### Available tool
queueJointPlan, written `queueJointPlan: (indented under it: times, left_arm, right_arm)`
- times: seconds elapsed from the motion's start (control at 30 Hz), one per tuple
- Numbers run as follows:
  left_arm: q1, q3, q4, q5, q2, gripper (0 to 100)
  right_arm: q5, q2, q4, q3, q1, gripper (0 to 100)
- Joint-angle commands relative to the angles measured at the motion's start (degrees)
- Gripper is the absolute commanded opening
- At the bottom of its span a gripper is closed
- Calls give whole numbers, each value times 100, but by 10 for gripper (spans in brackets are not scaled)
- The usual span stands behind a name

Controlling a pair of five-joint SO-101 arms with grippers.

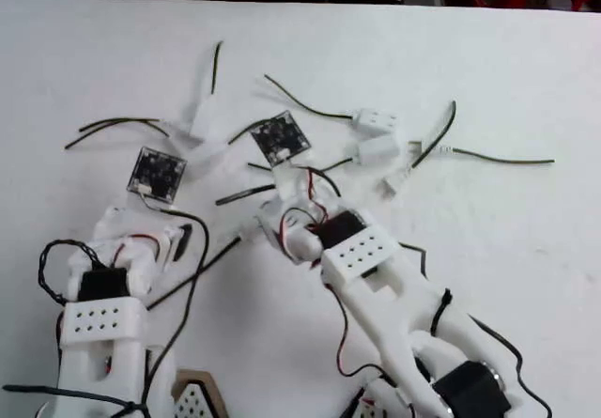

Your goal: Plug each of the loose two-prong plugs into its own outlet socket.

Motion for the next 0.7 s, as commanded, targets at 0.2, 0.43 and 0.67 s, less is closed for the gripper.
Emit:
queueJointPlan:
  times: [0.2,0.43,0.67]
  left_arm:
    - [-66,-9,-114,18,-127,264]
    - [-66,-9,-114,18,-127,264]
    - [-66,0,-114,18,-127,264]
  right_arm:
    - [369,769,-40,-756,-13,17]
    - [396,936,-92,-862,154,17]
    - [413,927,-321,-870,110,17]
